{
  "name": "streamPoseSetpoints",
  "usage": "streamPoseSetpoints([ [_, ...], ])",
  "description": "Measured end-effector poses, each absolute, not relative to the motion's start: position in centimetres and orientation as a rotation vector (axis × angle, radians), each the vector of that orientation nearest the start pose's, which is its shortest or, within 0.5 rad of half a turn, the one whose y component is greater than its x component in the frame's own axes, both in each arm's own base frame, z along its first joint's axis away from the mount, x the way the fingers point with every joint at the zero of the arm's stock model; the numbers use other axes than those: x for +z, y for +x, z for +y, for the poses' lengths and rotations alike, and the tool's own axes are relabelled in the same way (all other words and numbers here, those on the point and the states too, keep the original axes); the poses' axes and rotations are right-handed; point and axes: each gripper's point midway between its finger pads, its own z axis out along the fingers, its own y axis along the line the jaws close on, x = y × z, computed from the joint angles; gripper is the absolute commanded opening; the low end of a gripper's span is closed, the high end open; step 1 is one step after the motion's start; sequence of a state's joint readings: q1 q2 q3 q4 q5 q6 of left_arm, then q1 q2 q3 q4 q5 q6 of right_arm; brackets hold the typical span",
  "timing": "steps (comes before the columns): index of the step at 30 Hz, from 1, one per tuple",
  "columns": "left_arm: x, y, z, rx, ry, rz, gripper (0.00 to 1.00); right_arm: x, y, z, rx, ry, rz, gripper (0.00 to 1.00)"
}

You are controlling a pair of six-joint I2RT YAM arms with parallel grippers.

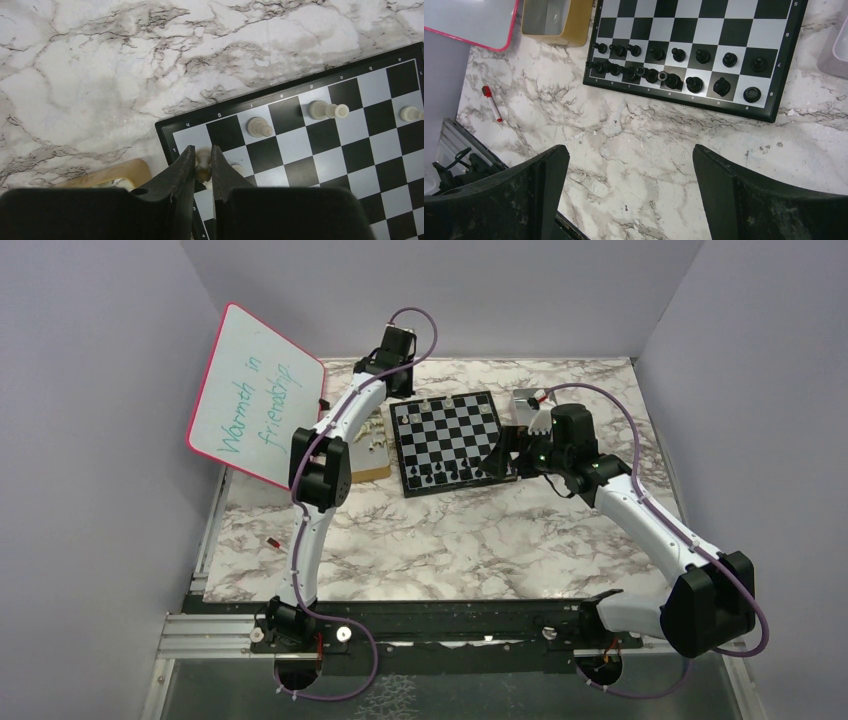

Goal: Set up the chess pieces on the board
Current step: Place the chess piece on the chessboard.

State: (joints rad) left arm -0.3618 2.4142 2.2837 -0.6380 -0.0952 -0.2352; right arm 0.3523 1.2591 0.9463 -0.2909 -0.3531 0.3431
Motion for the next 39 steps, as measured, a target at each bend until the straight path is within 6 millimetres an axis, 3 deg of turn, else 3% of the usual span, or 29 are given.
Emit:
streamPoseSetpoints([
  [13, 8.1, 58.3, -20.6, -0.128, 0.105, 2.388, 0.18, 18.0, 31.3, 19.4, 0.772, -0.218, 2.232, 1.00],
  [39, 6.6, 58.4, -20.2, -0.106, 0.124, 2.408, 0.20, 18.0, 31.4, 19.4, 0.771, -0.219, 2.232, 1.00],
])
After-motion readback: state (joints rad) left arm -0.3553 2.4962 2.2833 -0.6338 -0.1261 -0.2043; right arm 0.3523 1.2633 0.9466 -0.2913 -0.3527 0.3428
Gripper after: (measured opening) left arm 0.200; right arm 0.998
